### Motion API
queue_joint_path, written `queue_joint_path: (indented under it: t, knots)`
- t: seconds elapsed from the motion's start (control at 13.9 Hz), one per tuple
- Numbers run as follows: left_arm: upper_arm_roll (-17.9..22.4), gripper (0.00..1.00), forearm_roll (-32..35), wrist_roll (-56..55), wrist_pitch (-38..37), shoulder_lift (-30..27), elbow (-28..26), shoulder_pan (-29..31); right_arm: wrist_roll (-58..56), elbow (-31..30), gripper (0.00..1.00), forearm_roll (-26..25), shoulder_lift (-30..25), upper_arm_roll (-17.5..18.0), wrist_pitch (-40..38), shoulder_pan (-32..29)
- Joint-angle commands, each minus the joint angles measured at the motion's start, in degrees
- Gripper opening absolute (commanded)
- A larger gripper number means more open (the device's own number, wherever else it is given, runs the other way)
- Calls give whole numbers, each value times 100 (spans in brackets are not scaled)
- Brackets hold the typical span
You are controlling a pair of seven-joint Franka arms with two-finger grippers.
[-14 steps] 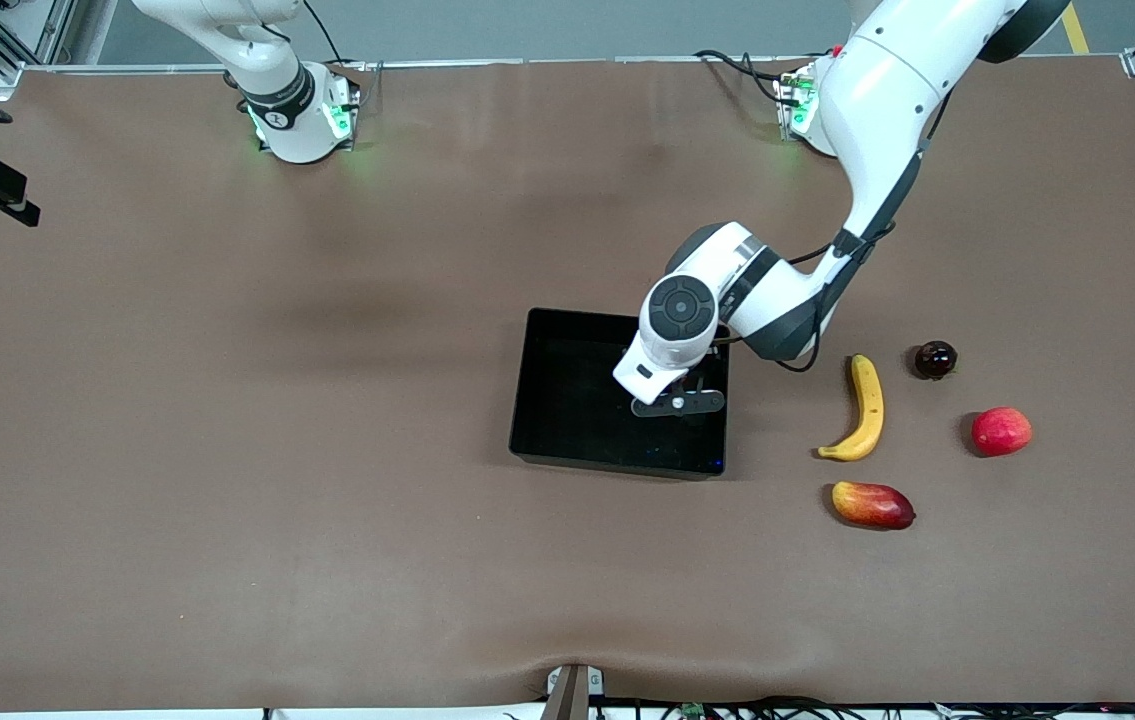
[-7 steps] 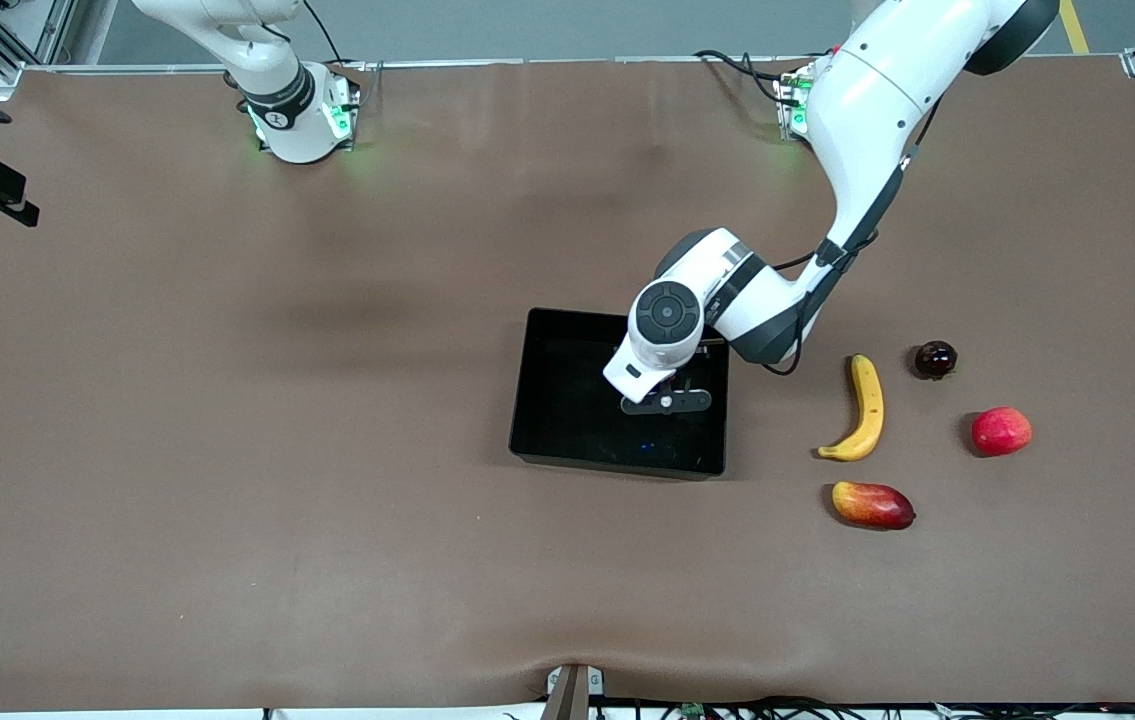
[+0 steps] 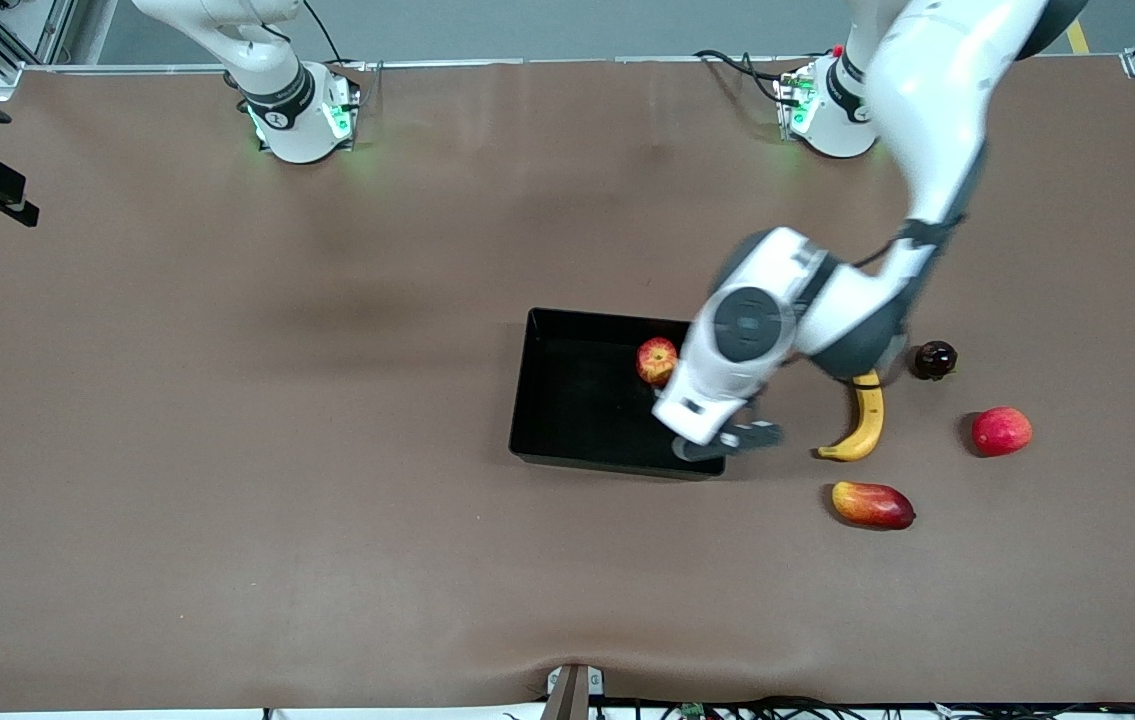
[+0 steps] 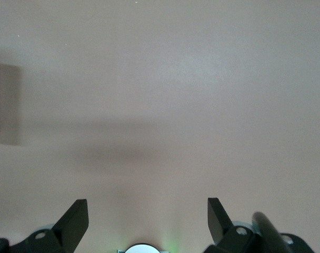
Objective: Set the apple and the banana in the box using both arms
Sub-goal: 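Move the left gripper over the yellow banana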
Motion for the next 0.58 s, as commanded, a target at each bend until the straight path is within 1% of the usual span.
queue_joint_path:
  t: [0.0, 0.14, 0.29, 0.43, 0.5]
  knots:
    - [-63, 100, 29, 1277, -398, -188, -109, 667, -35, -35, 100, -93, -56, 55, 32, -76]
    - [-64, 100, 55, 1973, -584, -320, -362, 1071, -35, -35, 100, -84, -48, 55, 32, -67]
    - [-64, 100, 161, 2589, -488, -452, -967, 1519, -35, -44, 100, -84, -56, 55, 24, -67]
    - [-72, 100, 405, 2671, 37, -575, -1644, 1740, -35, -44, 100, -84, -56, 46, 24, -93]
    - [-72, 100, 555, 2671, 510, -593, -2048, 1872, -35, -44, 100, -84, -56, 46, 6, -94]
